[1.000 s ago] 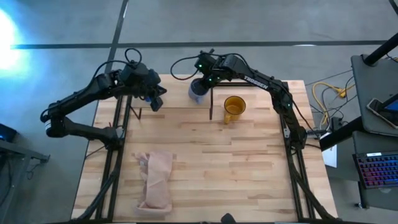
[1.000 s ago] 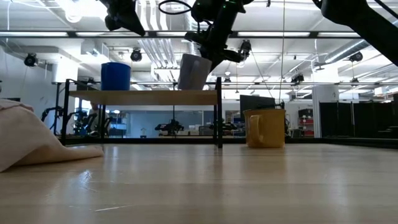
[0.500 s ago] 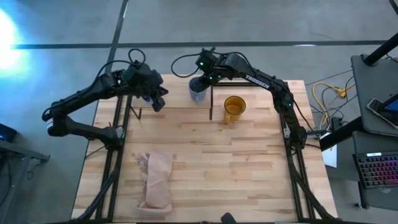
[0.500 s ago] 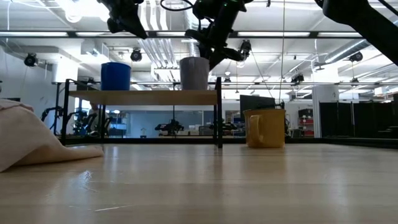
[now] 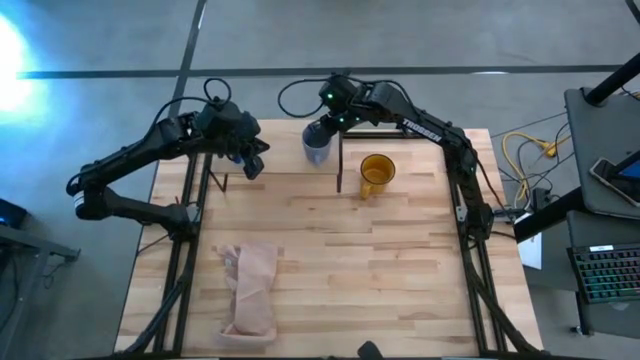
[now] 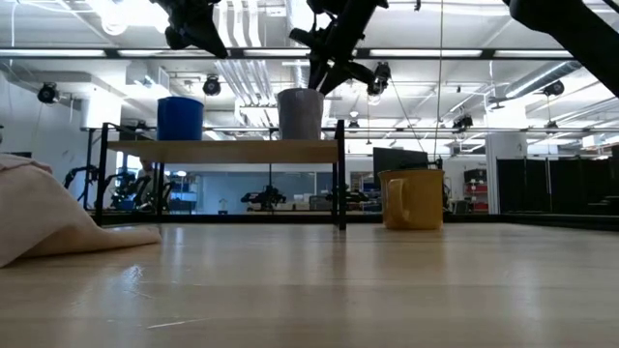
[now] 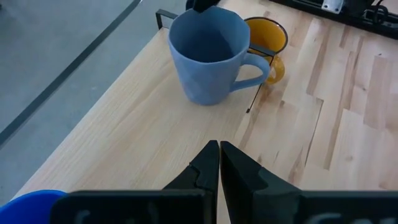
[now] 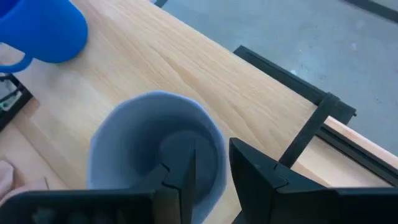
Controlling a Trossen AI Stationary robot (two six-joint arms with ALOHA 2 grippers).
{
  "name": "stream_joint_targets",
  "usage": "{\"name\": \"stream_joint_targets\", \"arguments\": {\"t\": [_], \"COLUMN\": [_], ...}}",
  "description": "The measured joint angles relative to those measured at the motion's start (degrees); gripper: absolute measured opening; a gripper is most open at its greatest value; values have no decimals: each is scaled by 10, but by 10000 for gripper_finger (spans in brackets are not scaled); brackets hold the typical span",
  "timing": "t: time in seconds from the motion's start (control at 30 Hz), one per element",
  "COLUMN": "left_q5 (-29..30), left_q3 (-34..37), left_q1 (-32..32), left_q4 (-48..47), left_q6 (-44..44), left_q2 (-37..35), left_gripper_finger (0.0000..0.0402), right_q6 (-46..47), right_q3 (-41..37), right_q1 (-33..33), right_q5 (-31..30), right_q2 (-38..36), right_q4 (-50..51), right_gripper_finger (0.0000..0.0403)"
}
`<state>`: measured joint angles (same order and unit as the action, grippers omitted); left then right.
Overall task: Stack small to large cups/mugs on shelf
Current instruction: Put the light blue mug on the shelf
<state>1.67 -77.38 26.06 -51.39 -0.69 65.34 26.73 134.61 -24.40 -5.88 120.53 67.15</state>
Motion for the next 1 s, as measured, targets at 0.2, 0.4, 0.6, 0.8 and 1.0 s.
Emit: {"name": "stream_joint_targets", "arguments": {"t": [0.2,0.4,0.6,0.8,1.0], "left_q5": [-47,-71,-30,-30,-58], "left_q3": [0,-34,-116,-141,-140], "left_q1": [2,7,37,69,72], "left_q4": [54,75,39,-29,-48], "left_q6": [18,45,61,60,55], "left_q2": [13,78,164,207,199], "left_gripper_finger": [0,0,0,0,0], "right_q6": [-6,4,27,16,-7], "right_q3": [0,0,0,0,-1], "right_q1": [0,5,8,7,-2], "right_q5": [-2,-5,-40,-30,18], "right_q2": [-32,-67,-71,-56,-26], "right_q4": [5,99,163,151,134], "right_gripper_finger": [92,83,53,12,9]}}
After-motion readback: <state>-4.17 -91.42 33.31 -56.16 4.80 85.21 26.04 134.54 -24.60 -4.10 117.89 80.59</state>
